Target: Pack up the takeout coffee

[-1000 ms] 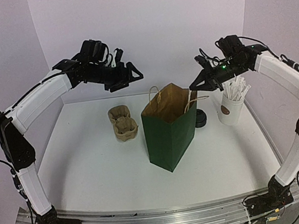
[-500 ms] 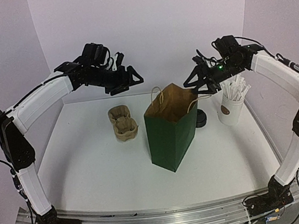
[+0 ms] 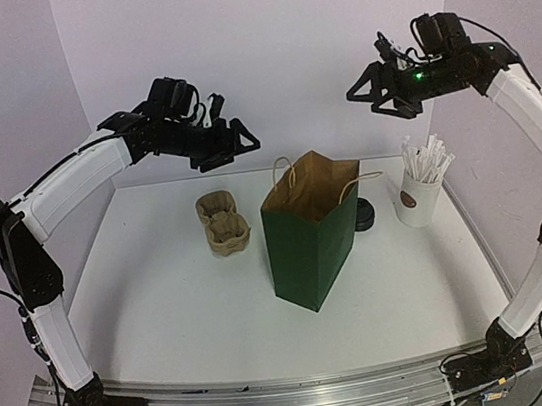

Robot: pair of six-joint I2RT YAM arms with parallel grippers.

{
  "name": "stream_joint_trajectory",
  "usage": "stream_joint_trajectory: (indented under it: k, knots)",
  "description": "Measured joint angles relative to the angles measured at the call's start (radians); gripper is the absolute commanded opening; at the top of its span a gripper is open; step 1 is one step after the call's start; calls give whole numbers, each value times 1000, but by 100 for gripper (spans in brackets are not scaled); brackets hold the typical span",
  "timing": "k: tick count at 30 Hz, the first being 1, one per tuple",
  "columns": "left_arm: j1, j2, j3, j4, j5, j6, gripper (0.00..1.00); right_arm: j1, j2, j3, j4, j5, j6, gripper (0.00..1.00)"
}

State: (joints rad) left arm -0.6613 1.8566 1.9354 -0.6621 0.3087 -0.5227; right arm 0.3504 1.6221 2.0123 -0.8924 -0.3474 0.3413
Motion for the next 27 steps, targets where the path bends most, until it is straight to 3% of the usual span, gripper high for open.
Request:
stream_joint_trajectory:
  k: [7,14,19,27]
  knots:
    - [0,-24,8,-44,-43,6,84,0,-17,93,-123,378,-23,91]
    - [0,-39,29,-119,-136,4,85,0,-24,80,-252,708,-30,93]
    - [0,-79,-15,-130,-190,-9,84,0,-92,-44,-284,816,-17,94]
    - [0,-187,-172,-96,-238,-53,84,0,-217,-212,-307,861,36,95]
